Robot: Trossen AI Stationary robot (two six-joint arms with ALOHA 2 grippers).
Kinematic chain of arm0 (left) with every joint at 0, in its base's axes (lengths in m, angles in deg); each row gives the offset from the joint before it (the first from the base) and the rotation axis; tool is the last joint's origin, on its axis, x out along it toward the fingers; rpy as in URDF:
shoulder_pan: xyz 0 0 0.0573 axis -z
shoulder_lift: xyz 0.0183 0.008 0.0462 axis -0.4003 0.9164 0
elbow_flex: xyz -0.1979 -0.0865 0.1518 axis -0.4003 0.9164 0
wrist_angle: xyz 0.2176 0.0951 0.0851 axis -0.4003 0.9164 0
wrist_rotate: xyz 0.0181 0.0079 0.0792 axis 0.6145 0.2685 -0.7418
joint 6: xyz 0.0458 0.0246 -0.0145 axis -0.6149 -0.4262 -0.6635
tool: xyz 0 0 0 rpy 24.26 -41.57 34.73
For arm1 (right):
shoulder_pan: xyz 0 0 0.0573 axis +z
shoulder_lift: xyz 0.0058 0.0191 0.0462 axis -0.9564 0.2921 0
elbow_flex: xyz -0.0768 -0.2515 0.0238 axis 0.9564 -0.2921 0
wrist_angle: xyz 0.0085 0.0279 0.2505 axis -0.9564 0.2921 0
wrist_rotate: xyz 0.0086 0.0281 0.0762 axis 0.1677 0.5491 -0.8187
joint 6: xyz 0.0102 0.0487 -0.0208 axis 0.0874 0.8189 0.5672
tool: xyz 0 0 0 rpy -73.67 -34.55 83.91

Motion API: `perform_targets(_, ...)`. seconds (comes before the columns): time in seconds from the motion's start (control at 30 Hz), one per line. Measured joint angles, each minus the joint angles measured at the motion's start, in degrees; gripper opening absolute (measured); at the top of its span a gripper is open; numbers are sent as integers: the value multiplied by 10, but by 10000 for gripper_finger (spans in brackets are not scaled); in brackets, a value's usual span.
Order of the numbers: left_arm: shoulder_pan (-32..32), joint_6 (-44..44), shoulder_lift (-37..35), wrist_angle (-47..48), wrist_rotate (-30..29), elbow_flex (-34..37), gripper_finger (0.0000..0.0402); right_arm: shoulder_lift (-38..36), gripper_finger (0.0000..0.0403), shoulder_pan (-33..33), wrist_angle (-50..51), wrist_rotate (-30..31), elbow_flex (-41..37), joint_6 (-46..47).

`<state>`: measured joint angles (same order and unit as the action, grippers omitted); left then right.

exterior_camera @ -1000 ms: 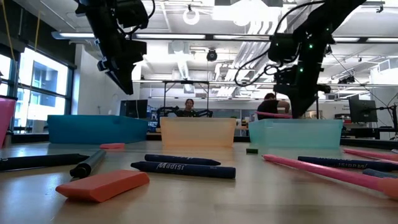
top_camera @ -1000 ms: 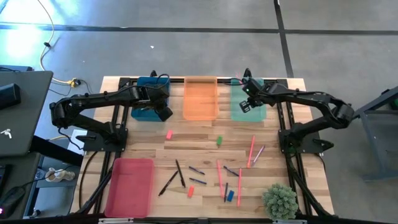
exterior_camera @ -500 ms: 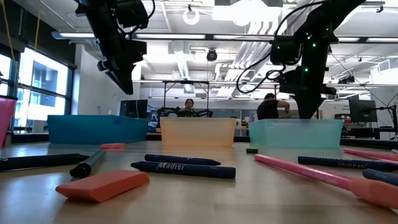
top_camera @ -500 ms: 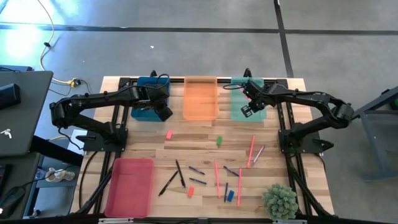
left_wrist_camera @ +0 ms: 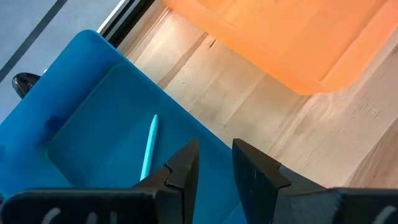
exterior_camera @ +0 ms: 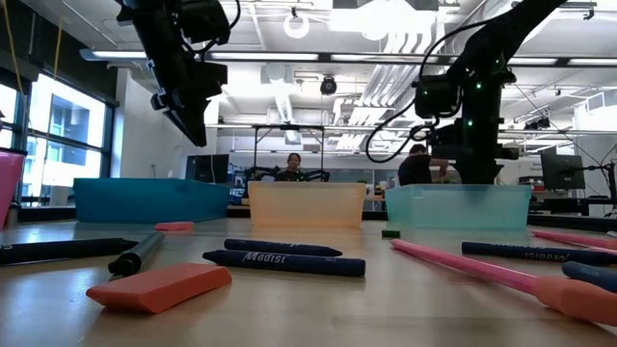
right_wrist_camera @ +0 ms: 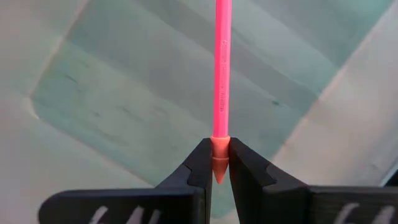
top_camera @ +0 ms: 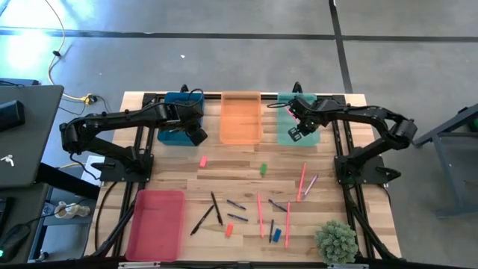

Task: Sort crayons/erasers/pens/pencils in bins
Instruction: Put the pink pencil into the light blue bin, then put the pink eraser into the pink bin

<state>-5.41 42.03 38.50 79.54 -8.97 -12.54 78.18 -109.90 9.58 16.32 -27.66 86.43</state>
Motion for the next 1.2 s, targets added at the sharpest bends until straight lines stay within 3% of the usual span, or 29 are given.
perform_targets(0.27,0,0,0,0,0,0,87,0,37,0,-2,0,0,-6)
perform_targets(0.6,0,0,0,1,0,0,87,0,99,0,-5,1,0,-11)
perform_targets(0.77,0,0,0,1,2,0,90,-11,112,0,-8,11,0,-15)
perform_targets(0.97,0,8,0,17,2,0,113,-58,113,0,-20,31,0,-31)
perform_targets(1.2,5,115,0,23,47,0,155,-122,113,7,-23,32,0,-40)
